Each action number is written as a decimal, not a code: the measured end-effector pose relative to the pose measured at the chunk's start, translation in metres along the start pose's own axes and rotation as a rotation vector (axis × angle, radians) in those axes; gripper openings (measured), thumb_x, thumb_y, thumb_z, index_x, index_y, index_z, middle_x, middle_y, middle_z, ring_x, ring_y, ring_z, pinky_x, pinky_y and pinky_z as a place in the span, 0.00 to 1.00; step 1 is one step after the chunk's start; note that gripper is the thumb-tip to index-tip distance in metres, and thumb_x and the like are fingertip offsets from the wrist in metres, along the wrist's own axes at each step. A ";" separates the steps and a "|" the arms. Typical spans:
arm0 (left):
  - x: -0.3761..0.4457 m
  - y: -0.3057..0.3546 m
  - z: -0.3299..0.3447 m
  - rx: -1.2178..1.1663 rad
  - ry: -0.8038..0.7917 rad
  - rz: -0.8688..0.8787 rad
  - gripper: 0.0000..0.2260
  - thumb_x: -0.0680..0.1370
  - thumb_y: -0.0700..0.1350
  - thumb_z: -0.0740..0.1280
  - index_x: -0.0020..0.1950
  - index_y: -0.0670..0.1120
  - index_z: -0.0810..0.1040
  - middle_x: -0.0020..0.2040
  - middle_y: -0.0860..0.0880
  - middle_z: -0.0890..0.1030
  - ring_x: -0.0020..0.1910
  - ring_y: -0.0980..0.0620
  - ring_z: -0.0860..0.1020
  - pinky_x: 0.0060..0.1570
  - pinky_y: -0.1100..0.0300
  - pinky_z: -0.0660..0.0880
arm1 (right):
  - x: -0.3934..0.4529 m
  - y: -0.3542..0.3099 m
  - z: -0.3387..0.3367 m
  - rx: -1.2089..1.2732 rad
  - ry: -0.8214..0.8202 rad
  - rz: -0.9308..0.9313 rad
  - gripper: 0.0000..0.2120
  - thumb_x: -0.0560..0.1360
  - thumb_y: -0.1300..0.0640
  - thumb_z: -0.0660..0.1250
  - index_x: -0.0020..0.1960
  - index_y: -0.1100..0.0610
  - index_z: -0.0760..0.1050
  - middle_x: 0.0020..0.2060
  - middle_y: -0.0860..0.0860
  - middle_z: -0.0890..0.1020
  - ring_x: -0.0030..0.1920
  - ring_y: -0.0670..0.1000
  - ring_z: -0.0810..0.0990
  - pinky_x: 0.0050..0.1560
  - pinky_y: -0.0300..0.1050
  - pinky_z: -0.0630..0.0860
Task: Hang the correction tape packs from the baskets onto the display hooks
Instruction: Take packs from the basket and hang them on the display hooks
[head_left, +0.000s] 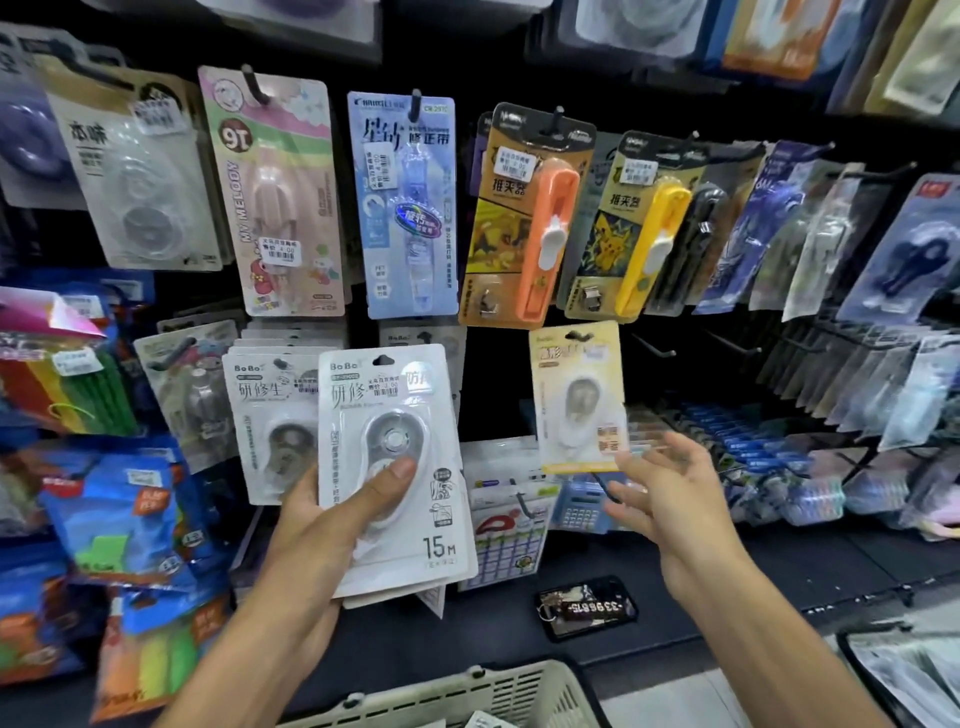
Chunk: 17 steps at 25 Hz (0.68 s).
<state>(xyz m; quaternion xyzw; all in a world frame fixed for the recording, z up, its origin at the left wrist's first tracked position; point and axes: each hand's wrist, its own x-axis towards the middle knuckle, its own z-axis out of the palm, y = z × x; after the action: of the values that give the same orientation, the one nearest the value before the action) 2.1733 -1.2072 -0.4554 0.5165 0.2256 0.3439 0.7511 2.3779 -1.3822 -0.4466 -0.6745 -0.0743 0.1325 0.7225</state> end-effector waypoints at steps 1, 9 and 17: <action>0.000 0.000 0.000 0.006 -0.003 0.004 0.27 0.61 0.50 0.77 0.59 0.50 0.82 0.50 0.50 0.89 0.45 0.53 0.87 0.34 0.65 0.81 | 0.001 0.000 0.002 -0.082 -0.001 -0.014 0.24 0.80 0.58 0.70 0.72 0.47 0.65 0.63 0.48 0.76 0.55 0.54 0.82 0.55 0.57 0.82; 0.000 -0.002 -0.007 0.038 0.020 -0.003 0.25 0.62 0.50 0.79 0.59 0.52 0.83 0.52 0.48 0.88 0.49 0.48 0.87 0.45 0.52 0.83 | 0.069 -0.064 0.067 -0.910 -0.106 -0.484 0.17 0.84 0.49 0.59 0.47 0.62 0.73 0.42 0.56 0.78 0.45 0.60 0.76 0.39 0.51 0.69; 0.000 0.005 -0.020 0.028 0.028 -0.003 0.25 0.65 0.48 0.78 0.62 0.51 0.81 0.52 0.48 0.88 0.47 0.48 0.88 0.35 0.59 0.83 | 0.100 -0.067 0.097 -1.087 -0.045 -0.424 0.13 0.79 0.62 0.62 0.36 0.57 0.65 0.34 0.53 0.71 0.35 0.55 0.70 0.30 0.47 0.62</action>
<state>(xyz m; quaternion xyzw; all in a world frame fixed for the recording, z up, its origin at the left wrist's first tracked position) 2.1579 -1.1938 -0.4583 0.5219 0.2417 0.3469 0.7409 2.4517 -1.2642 -0.3790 -0.9159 -0.2802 -0.0580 0.2816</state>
